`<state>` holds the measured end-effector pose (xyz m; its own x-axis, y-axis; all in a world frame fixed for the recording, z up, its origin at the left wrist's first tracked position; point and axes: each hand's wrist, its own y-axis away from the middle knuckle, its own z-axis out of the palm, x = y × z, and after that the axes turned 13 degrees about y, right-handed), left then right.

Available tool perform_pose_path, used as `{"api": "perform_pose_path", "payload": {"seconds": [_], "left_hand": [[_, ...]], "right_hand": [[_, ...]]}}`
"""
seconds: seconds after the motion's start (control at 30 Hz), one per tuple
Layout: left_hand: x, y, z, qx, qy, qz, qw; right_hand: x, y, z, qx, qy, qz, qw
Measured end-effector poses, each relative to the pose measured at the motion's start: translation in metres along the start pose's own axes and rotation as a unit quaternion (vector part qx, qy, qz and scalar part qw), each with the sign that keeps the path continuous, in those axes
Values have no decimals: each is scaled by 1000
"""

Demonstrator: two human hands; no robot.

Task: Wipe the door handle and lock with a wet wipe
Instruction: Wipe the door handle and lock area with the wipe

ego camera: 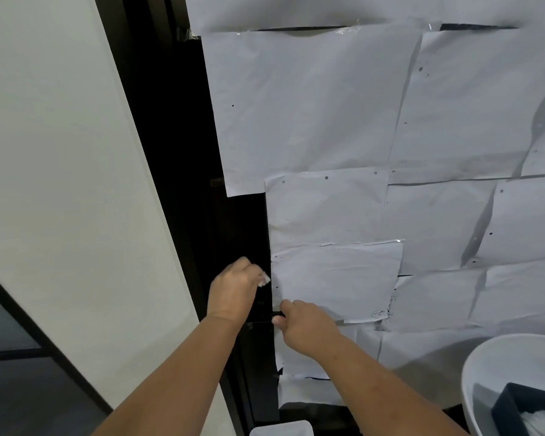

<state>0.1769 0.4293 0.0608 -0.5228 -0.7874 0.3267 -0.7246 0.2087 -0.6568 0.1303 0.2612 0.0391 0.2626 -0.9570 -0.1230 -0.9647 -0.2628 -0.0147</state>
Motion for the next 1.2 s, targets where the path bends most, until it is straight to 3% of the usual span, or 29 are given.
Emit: {"api": "perform_pose_path", "payload": {"seconds": [0.07, 0.13, 0.3, 0.43, 0.63, 0.73, 0.87, 0.97, 1.1, 1.2], "left_hand": [[3, -12, -13, 99, 38, 18, 994], [2, -18, -20, 143, 54, 22, 988], [-9, 15, 1, 37, 26, -28, 999], [-5, 24, 3, 70, 103, -134, 983], [-8, 53, 1, 76, 108, -158, 978], [-7, 73, 10, 83, 128, -238, 959], [4, 90, 23, 102, 226, -419, 873], [12, 90, 33, 162, 332, -512, 776], [15, 77, 45, 244, 446, -579, 638], [19, 63, 48, 299, 459, -597, 586]], "right_hand": [[0, 0, 0, -1, 2, 1, 1000], [1, -1, -1, -7, 6, 3, 1000], [0, 0, -1, -13, 0, 1, 1000], [0, 0, -3, -23, 0, 0, 1000], [0, -1, -2, -27, -4, 2, 1000], [0, -1, -3, -27, -6, -2, 1000], [0, -1, -3, -26, -3, 1, 1000], [-1, 0, -2, -21, -2, -2, 1000], [-1, 0, -1, -14, -8, -1, 1000], [0, 0, 0, -15, -7, -2, 1000]]}}
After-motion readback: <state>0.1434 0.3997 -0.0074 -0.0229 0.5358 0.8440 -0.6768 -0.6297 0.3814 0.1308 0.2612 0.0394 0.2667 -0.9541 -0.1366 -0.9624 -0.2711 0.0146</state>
